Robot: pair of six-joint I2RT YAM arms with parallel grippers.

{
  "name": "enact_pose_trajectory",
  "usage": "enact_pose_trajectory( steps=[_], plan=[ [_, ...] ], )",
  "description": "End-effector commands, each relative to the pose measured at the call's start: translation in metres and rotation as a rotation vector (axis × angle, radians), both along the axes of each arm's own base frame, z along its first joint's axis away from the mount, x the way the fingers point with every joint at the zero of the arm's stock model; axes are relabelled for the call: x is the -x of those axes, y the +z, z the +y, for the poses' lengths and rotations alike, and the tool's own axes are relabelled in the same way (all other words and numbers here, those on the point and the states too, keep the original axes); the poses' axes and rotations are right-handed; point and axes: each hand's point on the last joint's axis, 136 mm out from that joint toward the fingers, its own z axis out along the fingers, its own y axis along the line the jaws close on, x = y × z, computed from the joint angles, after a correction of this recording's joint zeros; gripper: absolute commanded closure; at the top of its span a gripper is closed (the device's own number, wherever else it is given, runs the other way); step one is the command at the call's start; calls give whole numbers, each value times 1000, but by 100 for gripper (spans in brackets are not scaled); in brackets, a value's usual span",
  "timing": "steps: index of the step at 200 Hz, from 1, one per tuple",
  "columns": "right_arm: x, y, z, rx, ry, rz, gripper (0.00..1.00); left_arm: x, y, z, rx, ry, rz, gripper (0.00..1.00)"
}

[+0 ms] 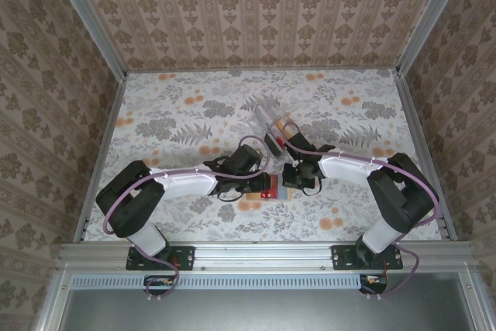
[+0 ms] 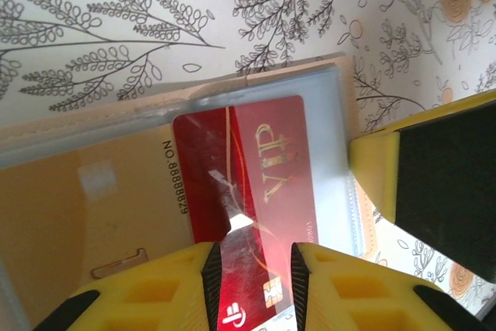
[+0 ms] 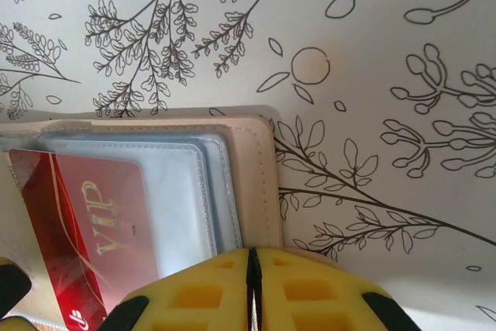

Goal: Put the credit cards into the card holder
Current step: Insert the credit card into the card slot.

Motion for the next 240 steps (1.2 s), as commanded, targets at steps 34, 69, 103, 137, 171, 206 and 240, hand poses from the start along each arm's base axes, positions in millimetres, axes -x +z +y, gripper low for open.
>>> enact_pose_trajectory(
  steps=[34,69,103,137,171,206,240],
  plan=[
    [13,-28,-18,89,-25,54,88,-1,-5,2,-46,-5,-1,67],
    [12,-28,-18,88,-25,51,88,0,-11,-1,-52,-15,19,68],
    [12,-28,-18,88,-26,53,87,2,-12,-6,-45,-37,30,72],
    [12,-29,-17,83,-24,56,88,2,-7,-12,-28,-64,18,74],
    [13,-29,-17,83,-24,57,87,3,-3,-22,-9,-104,13,75],
    [13,-30,-17,79,-27,58,87,6,-5,-30,12,-118,31,74],
    [14,-29,-16,75,-29,55,87,6,-5,-31,16,-111,29,74]
  ],
)
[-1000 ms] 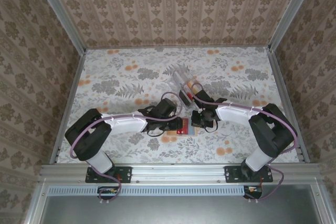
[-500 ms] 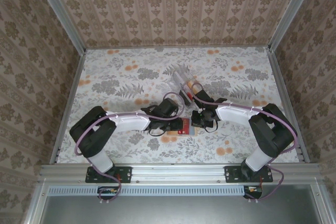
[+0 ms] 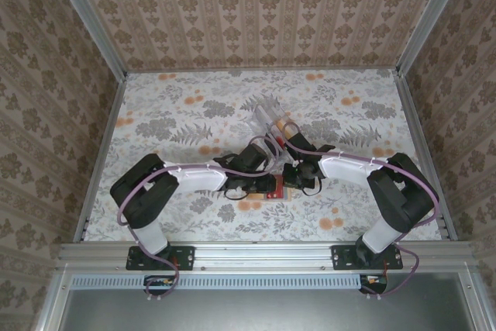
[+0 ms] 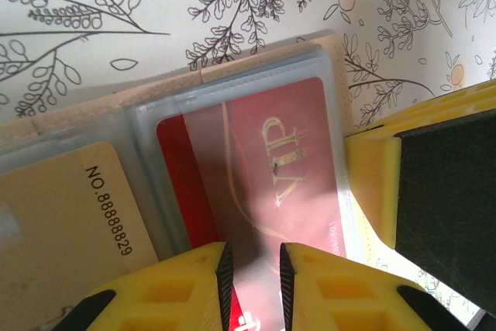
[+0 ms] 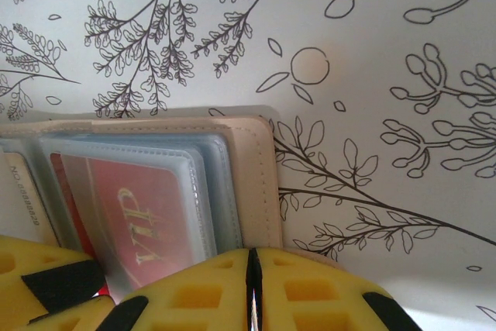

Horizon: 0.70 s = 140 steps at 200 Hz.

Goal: Put the credit cards into the card holder
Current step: Insert the credit card into the card slot.

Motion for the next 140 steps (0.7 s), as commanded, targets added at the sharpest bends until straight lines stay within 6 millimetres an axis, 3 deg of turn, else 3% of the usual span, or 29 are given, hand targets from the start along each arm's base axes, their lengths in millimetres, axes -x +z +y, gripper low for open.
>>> enact_pose_trajectory(
  steps=[1,49,77,140],
  plan=[
    [13,-29,-17,78,-27,55,87,0,8,-9,28,-28,-16,74],
    [12,-27,-16,76,-27,49,87,-7,21,8,-1,21,-92,71],
    [13,-29,-17,80,-29,53,87,-8,16,14,-42,32,-92,68],
    [13,-28,-16,75,-30,51,86,-6,5,6,-41,12,-52,69]
  ],
)
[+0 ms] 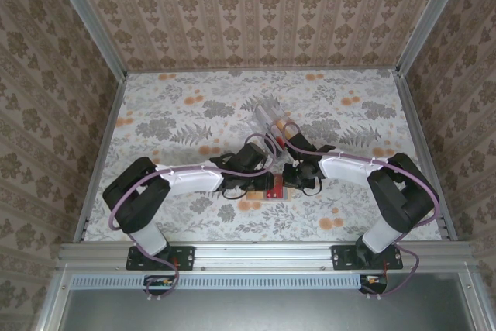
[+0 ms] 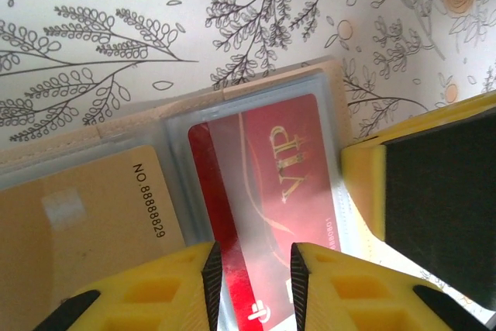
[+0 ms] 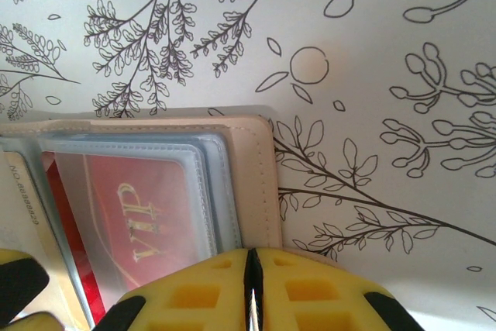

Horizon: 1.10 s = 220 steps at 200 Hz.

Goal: Put the credit cards into the card holder
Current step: Insert the credit card into the card slot.

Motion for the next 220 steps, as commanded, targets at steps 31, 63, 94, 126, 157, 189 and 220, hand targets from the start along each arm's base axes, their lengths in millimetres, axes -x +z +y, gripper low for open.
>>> enact_pose_trajectory(
  steps=[31,63,94,126,157,189,220],
  plan=[
    [12,-29,-17,78,-31,52,86,4,-11,-9,-13,-42,31,71],
    [13,-29,-16,77,-31,53,86,6,-8,-17,9,-68,31,75],
    [13,-29,-17,77,-32,52,86,7,-1,-21,21,-97,9,75],
    [12,-26,-17,77,-34,44,84,5,-1,-13,-15,-82,-2,72],
    [4,-12,-12,61,-19,10,81,5,0,-2,-35,-48,-16,69],
    [-10,21,-7,35,2,-82,70,0,16,7,-20,-13,-78,64],
    [-22,52,-4,13,14,-166,65,-7,31,19,-13,31,-139,60]
  ],
)
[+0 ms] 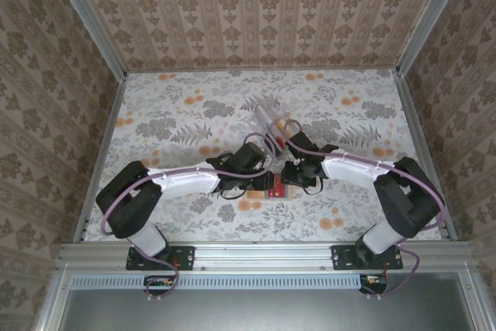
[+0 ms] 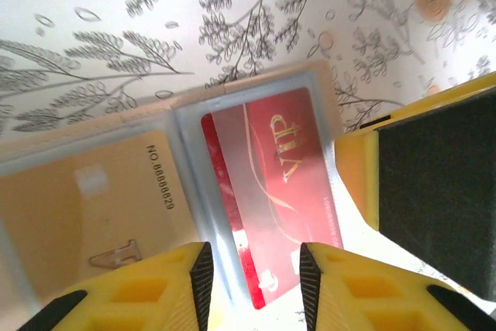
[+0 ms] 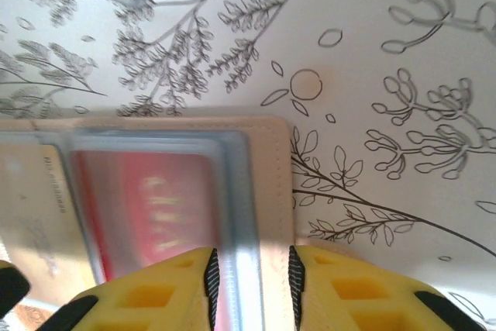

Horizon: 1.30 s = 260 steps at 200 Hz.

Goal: Put the credit cards into the card holder
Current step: Insert the credit card into the card slot, then pick up the credit card from the storage box.

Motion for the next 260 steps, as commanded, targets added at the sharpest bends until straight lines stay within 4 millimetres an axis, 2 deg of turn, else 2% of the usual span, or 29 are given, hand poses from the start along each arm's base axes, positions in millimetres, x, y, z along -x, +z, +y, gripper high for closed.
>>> enact_pose_trajectory(
  steps=[1,45,97,139,189,227,260],
  plan=[
    [-15,33,-1,9,11,-98,65,-5,11,14,-14,37,-65,60],
    [-19,42,3,1,24,-107,64,-8,15,17,24,52,-58,60],
    [-32,62,8,24,95,-172,63,-17,14,38,31,150,-50,58],
    [-50,76,7,183,205,-217,61,-28,13,61,66,242,-39,44],
    [-79,83,21,416,351,-273,60,-30,10,87,99,339,-25,33],
    [-96,78,34,552,434,-279,59,-28,10,101,104,378,-32,20],
    [-105,69,41,632,473,-280,59,-27,9,112,109,415,-39,14]
  ],
)
